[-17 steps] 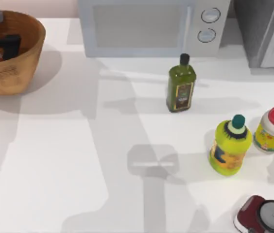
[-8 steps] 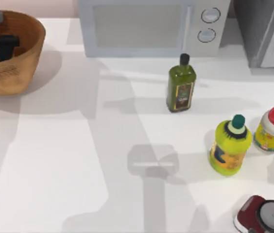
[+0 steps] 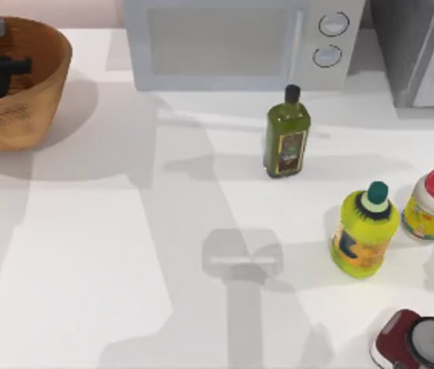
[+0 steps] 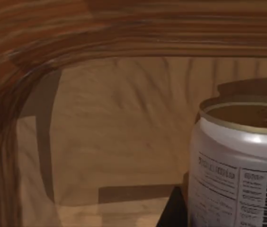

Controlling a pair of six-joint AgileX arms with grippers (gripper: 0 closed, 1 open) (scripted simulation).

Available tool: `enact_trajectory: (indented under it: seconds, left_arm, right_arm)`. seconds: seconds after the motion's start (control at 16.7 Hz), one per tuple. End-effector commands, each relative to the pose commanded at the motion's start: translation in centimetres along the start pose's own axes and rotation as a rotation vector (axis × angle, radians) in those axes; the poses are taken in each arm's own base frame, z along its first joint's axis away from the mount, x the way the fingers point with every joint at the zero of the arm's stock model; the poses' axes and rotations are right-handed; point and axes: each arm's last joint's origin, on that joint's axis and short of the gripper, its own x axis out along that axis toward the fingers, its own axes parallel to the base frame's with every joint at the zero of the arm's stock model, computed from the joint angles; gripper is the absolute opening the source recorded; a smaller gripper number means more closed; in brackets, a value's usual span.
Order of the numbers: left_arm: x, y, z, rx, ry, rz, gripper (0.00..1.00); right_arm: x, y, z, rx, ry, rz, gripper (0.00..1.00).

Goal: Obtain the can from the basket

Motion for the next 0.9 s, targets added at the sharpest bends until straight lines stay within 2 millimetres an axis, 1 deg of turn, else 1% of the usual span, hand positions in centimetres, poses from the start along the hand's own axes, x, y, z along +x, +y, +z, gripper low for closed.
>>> enact_trajectory:
  seconds: [0.42, 0.48, 0.6, 0.66, 0.78, 0.9]
  left_arm:
    - [0.0, 0.0, 0.0, 0.000, 0.000, 0.000, 0.00]
    - [-2.2, -0.1, -0.5, -0.020, -0.020, 0.012, 0.00]
    - [-2.5, -0.2, -0.6, -0.019, -0.027, 0.012, 0.00]
    - [-3.0, -0.3, -0.7, -0.018, -0.040, 0.014, 0.00]
    - [-4.7, -0.6, -1.2, -0.016, -0.085, 0.021, 0.00]
    - [-7.4, -1.2, -2.3, -0.011, -0.151, 0.030, 0.00]
  right_arm:
    - [0.0, 0.0, 0.0, 0.000, 0.000, 0.000, 1.00]
    - [0.0, 0.0, 0.0, 0.000, 0.000, 0.000, 1.00]
    - [0.0, 0.0, 0.0, 0.000, 0.000, 0.000, 1.00]
    - [0.0, 0.0, 0.0, 0.000, 0.000, 0.000, 1.00]
    - [0.0, 0.0, 0.0, 0.000, 0.000, 0.000, 1.00]
    - [0.0, 0.0, 0.0, 0.000, 0.000, 0.000, 1.00]
